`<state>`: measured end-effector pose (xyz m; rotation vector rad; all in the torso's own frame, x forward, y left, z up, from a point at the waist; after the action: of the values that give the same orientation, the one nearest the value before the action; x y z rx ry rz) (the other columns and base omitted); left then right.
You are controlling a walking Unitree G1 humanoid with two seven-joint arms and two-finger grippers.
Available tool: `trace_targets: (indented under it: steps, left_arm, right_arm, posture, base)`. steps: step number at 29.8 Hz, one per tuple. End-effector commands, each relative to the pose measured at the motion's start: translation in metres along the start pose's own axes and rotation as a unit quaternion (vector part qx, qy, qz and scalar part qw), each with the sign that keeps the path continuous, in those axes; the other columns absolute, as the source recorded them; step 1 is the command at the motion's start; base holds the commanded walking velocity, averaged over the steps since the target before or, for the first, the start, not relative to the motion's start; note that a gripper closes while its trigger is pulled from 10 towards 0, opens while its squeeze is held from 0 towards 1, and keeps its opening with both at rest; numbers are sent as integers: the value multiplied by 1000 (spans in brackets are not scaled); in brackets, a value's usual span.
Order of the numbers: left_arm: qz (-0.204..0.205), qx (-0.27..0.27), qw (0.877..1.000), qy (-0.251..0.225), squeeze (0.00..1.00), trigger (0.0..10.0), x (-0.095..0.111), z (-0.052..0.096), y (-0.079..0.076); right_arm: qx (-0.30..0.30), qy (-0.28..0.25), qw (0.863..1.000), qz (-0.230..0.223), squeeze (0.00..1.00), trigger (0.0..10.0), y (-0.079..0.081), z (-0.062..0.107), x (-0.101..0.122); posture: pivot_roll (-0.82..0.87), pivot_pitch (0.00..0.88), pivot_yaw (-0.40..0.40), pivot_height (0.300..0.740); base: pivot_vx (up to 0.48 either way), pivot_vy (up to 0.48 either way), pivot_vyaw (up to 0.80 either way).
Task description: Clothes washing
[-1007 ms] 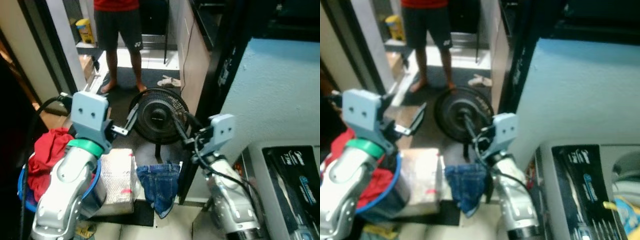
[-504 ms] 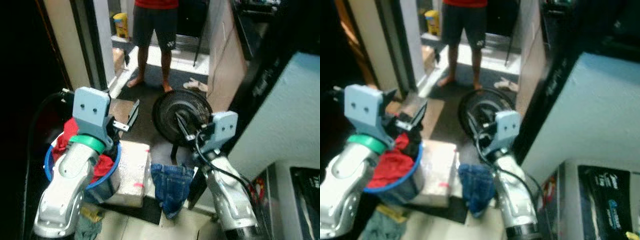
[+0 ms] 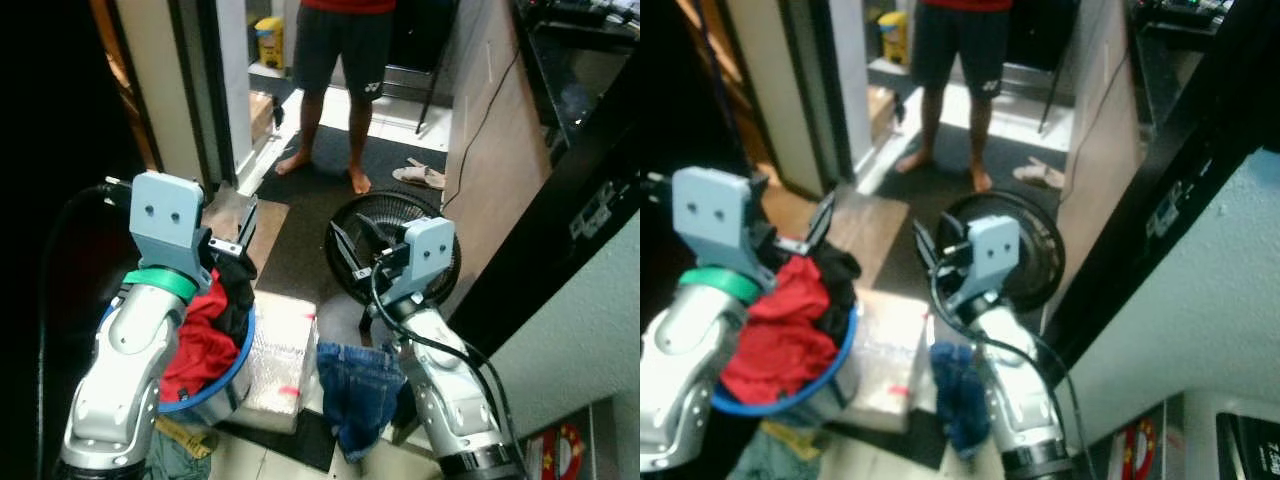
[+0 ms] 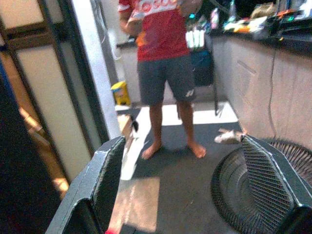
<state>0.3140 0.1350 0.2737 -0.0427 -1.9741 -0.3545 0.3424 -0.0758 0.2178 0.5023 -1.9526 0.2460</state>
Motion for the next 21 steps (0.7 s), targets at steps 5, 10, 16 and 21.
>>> trace_targets:
  steps: [5, 10, 16, 21]
  left_arm:
    - [-5, 1, 1000, 7, 0, 10000, -4, 2, 0]
    - [-11, 6, 1000, 14, 0, 10000, -8, 2, 2]
    - [-10, 6, 1000, 13, 0, 10000, -8, 2, 2]
    - [-10, 7, 1000, 13, 0, 10000, -7, 2, 2]
  right_arm:
    - [-4, 8, 1000, 4, 0, 10000, -2, 4, -4]
    - [-4, 10, 1000, 13, 0, 10000, -2, 4, -5]
    - [-2, 10, 1000, 15, 0, 10000, -1, 3, -5]
    - [-4, 8, 1000, 12, 0, 10000, -2, 3, -4]
  posture:
    - [94, 66, 17, 740]
    - [92, 64, 17, 740]
    - [94, 61, 17, 740]
    - [94, 59, 17, 740]
  base:
    - [0, 0, 0]
    - [386, 0, 471]
    - [451, 0, 788]
    - [405, 0, 473]
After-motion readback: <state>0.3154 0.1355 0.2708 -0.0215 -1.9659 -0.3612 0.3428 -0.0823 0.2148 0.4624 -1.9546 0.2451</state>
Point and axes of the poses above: a point about 5 cm out from each wrist's last joint towards the gripper, its own z axis pointing back from the gripper into the wrist, its own x axis along the axis of the wrist's last joint, y = z × x, the point moved 3 cm from there along -z, pointing out of the wrist towards the gripper, and after that the axes turned 2 degrees about -z, right-handed, at the moved point
